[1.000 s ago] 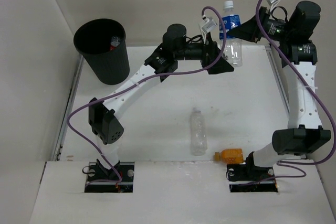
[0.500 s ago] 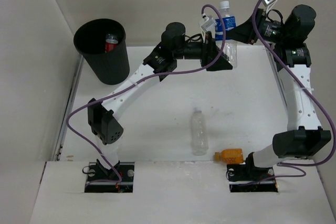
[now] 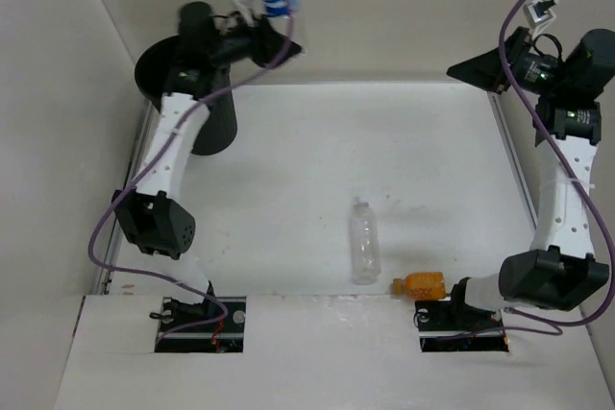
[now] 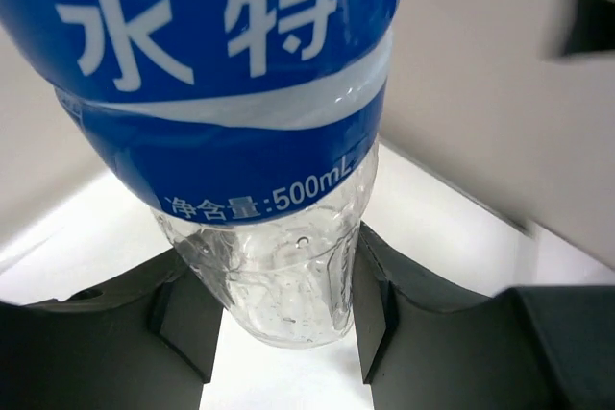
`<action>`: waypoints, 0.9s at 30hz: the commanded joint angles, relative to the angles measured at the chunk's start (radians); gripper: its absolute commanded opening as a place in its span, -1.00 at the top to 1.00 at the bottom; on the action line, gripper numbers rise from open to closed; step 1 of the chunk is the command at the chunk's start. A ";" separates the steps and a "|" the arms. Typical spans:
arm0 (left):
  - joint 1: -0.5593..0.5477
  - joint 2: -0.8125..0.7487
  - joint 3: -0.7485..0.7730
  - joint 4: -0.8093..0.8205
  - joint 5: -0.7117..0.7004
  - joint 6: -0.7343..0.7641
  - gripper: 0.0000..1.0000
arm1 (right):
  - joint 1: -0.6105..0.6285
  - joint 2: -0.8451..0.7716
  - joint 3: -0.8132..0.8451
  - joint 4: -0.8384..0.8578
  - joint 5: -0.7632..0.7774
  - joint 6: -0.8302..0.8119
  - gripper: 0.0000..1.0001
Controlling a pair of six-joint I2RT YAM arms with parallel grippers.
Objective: Put the plastic bottles in the bin
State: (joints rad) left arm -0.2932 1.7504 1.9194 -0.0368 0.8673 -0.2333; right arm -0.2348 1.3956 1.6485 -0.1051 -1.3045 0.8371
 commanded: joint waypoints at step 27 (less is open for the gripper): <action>0.650 -0.254 -0.224 0.109 -0.279 0.218 -1.00 | -0.086 -0.254 -0.197 -0.259 0.166 -0.303 -1.00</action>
State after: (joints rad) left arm 0.3458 1.6955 1.6764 0.0170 0.7029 -0.0330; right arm -0.3794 1.1587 1.4796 -0.1356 -1.2644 0.7776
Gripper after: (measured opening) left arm 0.997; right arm 1.000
